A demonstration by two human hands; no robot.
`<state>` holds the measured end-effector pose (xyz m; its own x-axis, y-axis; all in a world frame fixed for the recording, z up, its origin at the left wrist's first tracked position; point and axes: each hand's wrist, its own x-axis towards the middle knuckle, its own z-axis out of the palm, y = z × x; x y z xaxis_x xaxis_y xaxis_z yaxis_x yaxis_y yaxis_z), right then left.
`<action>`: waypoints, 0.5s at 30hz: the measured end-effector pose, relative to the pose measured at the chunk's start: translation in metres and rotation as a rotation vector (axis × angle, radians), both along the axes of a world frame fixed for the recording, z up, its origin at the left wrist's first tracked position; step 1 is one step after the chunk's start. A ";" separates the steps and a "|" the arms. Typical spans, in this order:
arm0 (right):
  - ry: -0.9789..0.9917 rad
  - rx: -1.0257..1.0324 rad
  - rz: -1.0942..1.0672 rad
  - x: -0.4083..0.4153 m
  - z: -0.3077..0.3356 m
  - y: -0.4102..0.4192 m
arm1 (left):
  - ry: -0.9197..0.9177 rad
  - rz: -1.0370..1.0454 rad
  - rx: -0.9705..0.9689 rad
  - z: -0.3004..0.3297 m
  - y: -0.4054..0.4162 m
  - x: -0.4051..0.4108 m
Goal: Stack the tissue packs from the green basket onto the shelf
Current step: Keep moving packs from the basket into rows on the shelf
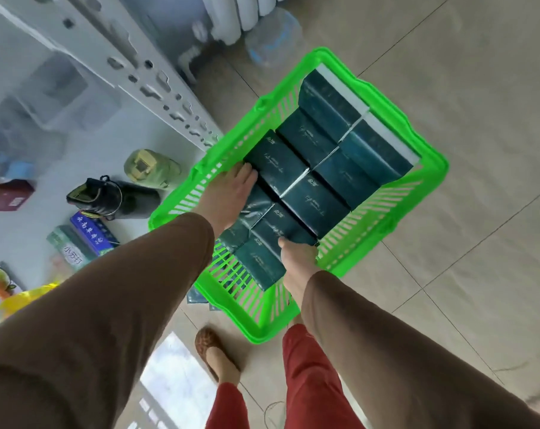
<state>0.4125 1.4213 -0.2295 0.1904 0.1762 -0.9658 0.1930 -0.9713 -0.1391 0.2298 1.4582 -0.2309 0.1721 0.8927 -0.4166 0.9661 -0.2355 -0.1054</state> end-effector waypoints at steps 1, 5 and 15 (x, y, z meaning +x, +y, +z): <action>-0.087 -0.019 0.005 -0.002 0.002 0.003 | 0.030 -0.033 0.011 -0.001 -0.002 -0.001; -0.063 0.013 -0.197 -0.003 0.011 0.000 | 0.093 -0.130 0.059 0.008 0.003 0.001; 0.137 0.581 -0.262 -0.007 0.163 -0.030 | -0.269 0.512 0.169 0.163 -0.081 -0.027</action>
<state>0.4052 1.3910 -0.0662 0.1797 0.6418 -0.7455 -0.0969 -0.7426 -0.6627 0.2027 1.3774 -0.0684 -0.2174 0.9399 -0.2632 0.9501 0.2655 0.1635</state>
